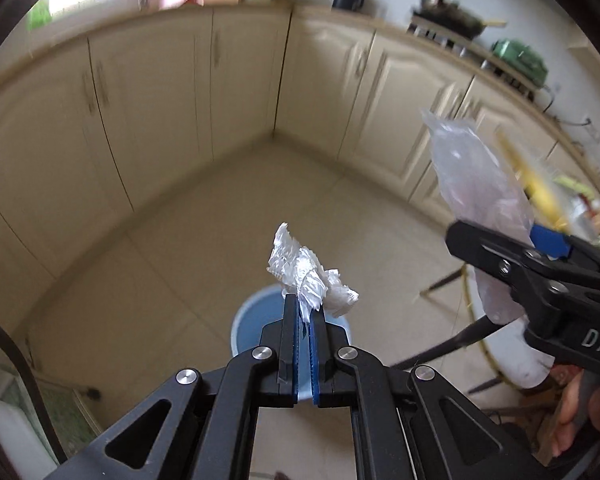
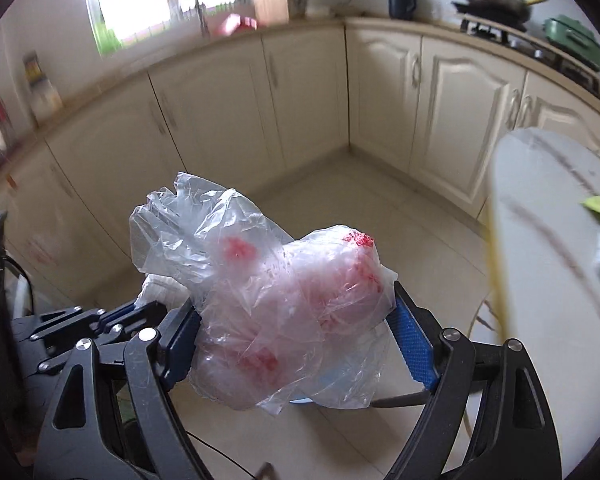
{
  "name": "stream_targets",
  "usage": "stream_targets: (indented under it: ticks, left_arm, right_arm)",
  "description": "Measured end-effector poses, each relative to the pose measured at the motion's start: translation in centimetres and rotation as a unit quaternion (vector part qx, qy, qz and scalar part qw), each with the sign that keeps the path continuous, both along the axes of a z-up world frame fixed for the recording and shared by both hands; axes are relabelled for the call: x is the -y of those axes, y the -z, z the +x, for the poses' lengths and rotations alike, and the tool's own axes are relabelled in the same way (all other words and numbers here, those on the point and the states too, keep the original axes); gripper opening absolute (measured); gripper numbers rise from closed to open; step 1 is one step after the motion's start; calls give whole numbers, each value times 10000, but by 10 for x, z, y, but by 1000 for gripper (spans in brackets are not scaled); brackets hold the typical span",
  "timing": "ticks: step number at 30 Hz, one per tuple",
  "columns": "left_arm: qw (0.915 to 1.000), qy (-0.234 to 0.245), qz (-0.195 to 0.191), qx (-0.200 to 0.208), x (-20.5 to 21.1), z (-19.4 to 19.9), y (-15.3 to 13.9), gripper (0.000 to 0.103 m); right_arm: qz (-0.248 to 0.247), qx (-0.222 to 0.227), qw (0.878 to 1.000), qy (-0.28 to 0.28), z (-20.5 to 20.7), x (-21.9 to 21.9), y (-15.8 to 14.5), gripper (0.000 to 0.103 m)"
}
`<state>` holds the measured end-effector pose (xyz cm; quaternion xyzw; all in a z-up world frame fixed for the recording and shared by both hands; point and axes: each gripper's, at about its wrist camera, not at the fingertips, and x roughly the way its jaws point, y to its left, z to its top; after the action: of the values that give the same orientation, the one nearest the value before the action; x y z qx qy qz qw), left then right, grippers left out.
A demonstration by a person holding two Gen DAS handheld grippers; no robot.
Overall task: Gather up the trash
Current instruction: 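Carry the bag and wrapper to the blue bin and open both grippers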
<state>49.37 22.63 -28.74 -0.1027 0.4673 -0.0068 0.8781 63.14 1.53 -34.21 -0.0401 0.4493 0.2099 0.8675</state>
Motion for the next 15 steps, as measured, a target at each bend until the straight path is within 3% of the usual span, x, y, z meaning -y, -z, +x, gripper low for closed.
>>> stream_targets:
  ticks: [2, 6, 11, 15]
  left_arm:
    - [9996, 36, -123, -247, -13, 12, 19, 1]
    - [9970, 141, -179, -746, -25, 31, 60, 1]
    - [9911, 144, -213, -1306, -45, 57, 99, 1]
    - [9897, 34, -149, -1421, -59, 81, 102, 5]
  right_arm:
    - [-259, -205, 9995, 28, 15, -12, 30, 83]
    - [-328, -911, 9952, 149, 48, -15, 94, 83]
    - [-186, -1529, 9878, 233, 82, -13, 154, 83]
    - [75, -1931, 9808, 265, 104, -7, 186, 84]
